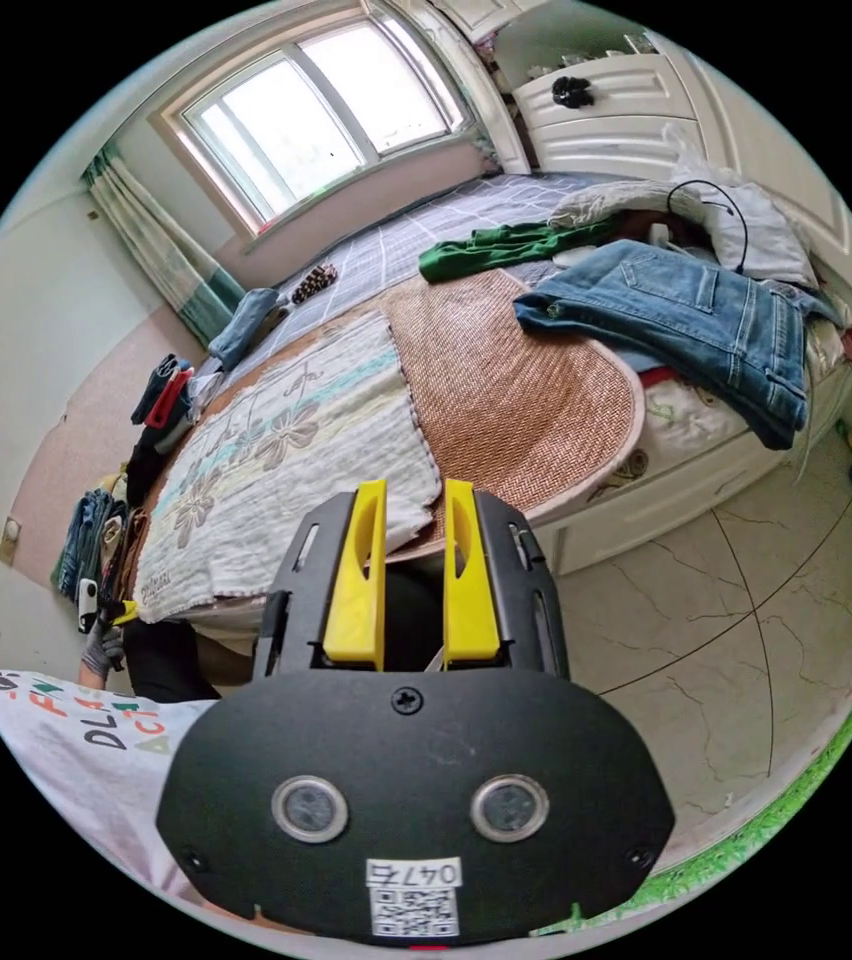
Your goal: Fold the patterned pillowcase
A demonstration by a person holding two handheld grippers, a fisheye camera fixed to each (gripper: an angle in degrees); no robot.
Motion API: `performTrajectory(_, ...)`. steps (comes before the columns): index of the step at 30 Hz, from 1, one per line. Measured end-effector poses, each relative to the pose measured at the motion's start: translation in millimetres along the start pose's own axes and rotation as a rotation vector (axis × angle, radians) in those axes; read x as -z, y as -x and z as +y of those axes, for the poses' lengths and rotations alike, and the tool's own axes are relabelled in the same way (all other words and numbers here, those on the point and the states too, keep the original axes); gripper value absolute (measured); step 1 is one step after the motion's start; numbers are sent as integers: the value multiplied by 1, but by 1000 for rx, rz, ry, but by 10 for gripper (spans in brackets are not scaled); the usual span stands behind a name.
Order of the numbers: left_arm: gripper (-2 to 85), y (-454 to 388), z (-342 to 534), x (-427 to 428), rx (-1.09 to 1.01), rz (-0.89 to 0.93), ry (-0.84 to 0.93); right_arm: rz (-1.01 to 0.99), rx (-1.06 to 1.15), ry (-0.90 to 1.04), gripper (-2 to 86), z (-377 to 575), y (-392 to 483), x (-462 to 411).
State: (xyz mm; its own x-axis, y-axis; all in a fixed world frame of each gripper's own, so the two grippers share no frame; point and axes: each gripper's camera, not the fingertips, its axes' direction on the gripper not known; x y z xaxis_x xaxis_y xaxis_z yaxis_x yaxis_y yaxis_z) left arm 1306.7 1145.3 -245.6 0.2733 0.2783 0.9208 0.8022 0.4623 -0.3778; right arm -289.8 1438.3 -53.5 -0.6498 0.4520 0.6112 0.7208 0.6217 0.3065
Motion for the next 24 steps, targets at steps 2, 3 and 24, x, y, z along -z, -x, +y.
performTrajectory(2, 91, -3, 0, -22, 5, 5, 32, -6, 5, 32, 59, -5, -5, -14)
performTrajectory(3, 81, -5, 0, -37, 12, 14, 60, -5, 3, 45, 61, -6, -6, -19)
performTrajectory(24, -10, -85, 59, -35, -237, 403, -271, -726, -231, -147, -11, 5, -88, -85)
